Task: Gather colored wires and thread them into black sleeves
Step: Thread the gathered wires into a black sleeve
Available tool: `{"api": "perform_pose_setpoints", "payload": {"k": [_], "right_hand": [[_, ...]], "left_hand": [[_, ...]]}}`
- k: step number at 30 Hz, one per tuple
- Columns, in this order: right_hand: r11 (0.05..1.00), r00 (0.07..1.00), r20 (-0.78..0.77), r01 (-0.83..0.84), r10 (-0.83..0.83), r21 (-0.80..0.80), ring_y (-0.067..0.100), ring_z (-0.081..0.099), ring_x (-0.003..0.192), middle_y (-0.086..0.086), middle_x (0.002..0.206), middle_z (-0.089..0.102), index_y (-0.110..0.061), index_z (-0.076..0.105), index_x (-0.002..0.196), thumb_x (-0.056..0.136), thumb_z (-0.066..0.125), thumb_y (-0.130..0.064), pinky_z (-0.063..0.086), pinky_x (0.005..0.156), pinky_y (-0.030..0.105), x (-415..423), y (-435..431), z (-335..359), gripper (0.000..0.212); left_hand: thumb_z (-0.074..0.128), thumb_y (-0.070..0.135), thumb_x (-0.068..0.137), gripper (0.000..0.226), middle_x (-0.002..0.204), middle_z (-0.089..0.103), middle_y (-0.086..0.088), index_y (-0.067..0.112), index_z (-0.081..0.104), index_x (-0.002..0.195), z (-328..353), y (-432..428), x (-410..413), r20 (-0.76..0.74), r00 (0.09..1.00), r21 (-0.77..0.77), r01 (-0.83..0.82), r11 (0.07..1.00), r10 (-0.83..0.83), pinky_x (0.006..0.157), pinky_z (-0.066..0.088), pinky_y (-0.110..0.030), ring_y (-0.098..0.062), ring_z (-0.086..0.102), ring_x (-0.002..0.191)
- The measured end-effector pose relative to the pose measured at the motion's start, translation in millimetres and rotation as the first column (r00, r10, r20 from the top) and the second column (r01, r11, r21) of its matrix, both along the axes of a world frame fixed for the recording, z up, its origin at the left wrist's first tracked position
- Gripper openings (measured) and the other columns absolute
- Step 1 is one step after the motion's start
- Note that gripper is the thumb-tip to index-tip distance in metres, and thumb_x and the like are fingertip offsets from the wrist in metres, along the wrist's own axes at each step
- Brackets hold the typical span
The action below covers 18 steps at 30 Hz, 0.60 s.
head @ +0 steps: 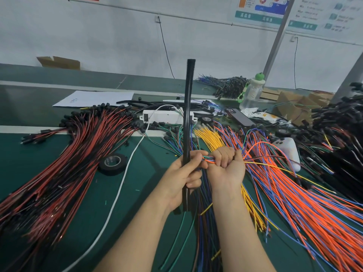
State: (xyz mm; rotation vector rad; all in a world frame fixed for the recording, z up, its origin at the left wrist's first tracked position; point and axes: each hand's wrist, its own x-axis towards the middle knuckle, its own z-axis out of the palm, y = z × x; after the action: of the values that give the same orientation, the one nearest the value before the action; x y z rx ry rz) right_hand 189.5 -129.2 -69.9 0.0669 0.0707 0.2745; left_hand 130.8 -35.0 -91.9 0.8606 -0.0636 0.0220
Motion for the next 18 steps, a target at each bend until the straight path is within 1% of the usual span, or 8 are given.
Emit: {"api": "perform_pose_setpoints", "payload": {"k": [3, 5, 8, 11, 13, 16, 17, 18], "right_hand": [[1.0, 1.0, 0.014, -0.006, 0.006, -0.026, 0.008, 0.015, 0.028, -0.005, 0.038, 0.021, -0.017, 0.032, 0.052, 0.103, 0.035, -0.034, 0.013, 0.031, 0.018, -1, 1, 0, 0.054], [0.998, 1.0, 0.029, -0.004, 0.006, -0.061, 0.008, 0.019, 0.026, -0.005, 0.038, 0.021, -0.017, 0.031, 0.057, 0.103, 0.035, -0.033, 0.013, 0.03, 0.018, -2, 2, 1, 0.049], [0.99, 0.999, 0.049, 0.015, -0.008, -0.141, 0.008, 0.017, 0.026, -0.006, 0.038, 0.02, -0.018, 0.031, 0.058, 0.102, 0.035, -0.035, 0.014, 0.027, 0.019, -3, 1, 4, 0.048], [0.989, 0.998, 0.051, 0.04, -0.033, -0.142, 0.008, 0.008, 0.031, -0.006, 0.037, 0.02, -0.018, 0.032, 0.057, 0.103, 0.033, -0.034, 0.012, 0.028, 0.018, -1, -4, 5, 0.049], [0.99, 0.997, 0.058, 0.061, -0.054, -0.126, 0.008, 0.011, 0.029, -0.006, 0.038, 0.02, -0.019, 0.032, 0.057, 0.103, 0.032, -0.036, 0.011, 0.03, 0.018, 0, -8, 5, 0.05], [0.994, 0.996, 0.086, 0.033, -0.025, -0.1, 0.008, 0.011, 0.03, -0.006, 0.04, 0.016, -0.017, 0.034, 0.052, 0.103, 0.032, -0.04, 0.012, 0.029, 0.019, -1, -7, 6, 0.055], [0.996, 0.995, 0.1, 0.007, 0.002, -0.09, 0.009, 0.007, 0.034, -0.007, 0.042, 0.013, -0.017, 0.034, 0.05, 0.102, 0.032, -0.04, 0.012, 0.03, 0.019, -2, -5, 6, 0.057], [0.996, 0.993, 0.116, -0.019, 0.029, -0.083, 0.008, 0.005, 0.037, -0.007, 0.046, 0.01, -0.016, 0.034, 0.049, 0.102, 0.032, -0.04, 0.012, 0.03, 0.019, -3, -2, 6, 0.058]], "left_hand": [[0.058, 0.016, 0.08, 0.021, 0.064, 0.055, 0.0, 0.008, 0.063, 0.098, 0, 1, 0, -0.002, 1.0, 0.002, 0.008, 1.0, -0.008, 0.035, 0.022, -0.011, 0.0, 0.024, 0.037], [0.057, 0.015, 0.08, 0.02, 0.065, 0.056, -0.001, 0.007, 0.064, 0.098, 0, 2, 0, -0.011, 1.0, 0.006, 0.007, 1.0, -0.007, 0.035, 0.022, -0.011, 0.0, 0.024, 0.037], [0.053, 0.01, 0.087, 0.014, 0.065, 0.058, -0.001, 0.007, 0.064, 0.094, 2, 3, -1, -0.023, 1.0, 0.056, -0.002, 0.998, 0.003, 0.035, 0.021, -0.011, 0.0, 0.024, 0.037], [0.043, 0.011, 0.097, 0.02, 0.065, 0.06, 0.0, 0.007, 0.063, 0.095, 6, 4, 0, -0.066, 0.994, 0.145, -0.074, 0.987, 0.085, 0.034, 0.021, -0.011, -0.001, 0.023, 0.036], [0.041, 0.019, 0.099, 0.024, 0.065, 0.059, 0.0, 0.007, 0.06, 0.091, 12, 7, 2, -0.082, 0.979, 0.047, -0.182, 0.982, 0.186, 0.034, 0.022, -0.013, -0.002, 0.024, 0.035], [0.037, 0.026, 0.1, 0.029, 0.063, 0.059, 0.001, 0.013, 0.05, 0.079, 23, 18, 4, -0.071, 0.945, -0.268, -0.325, 0.907, 0.318, 0.038, 0.032, -0.015, -0.005, 0.037, 0.038], [0.036, 0.027, 0.101, 0.029, 0.063, 0.06, 0.001, 0.015, 0.047, 0.078, 25, 22, 5, -0.07, 0.924, -0.304, -0.379, 0.874, 0.376, 0.042, 0.037, -0.016, -0.007, 0.042, 0.043], [0.036, 0.029, 0.101, 0.028, 0.063, 0.062, 0.001, 0.016, 0.045, 0.078, 25, 25, 5, -0.075, 0.894, -0.288, -0.444, 0.849, 0.442, 0.046, 0.042, -0.016, -0.008, 0.048, 0.048]]}}
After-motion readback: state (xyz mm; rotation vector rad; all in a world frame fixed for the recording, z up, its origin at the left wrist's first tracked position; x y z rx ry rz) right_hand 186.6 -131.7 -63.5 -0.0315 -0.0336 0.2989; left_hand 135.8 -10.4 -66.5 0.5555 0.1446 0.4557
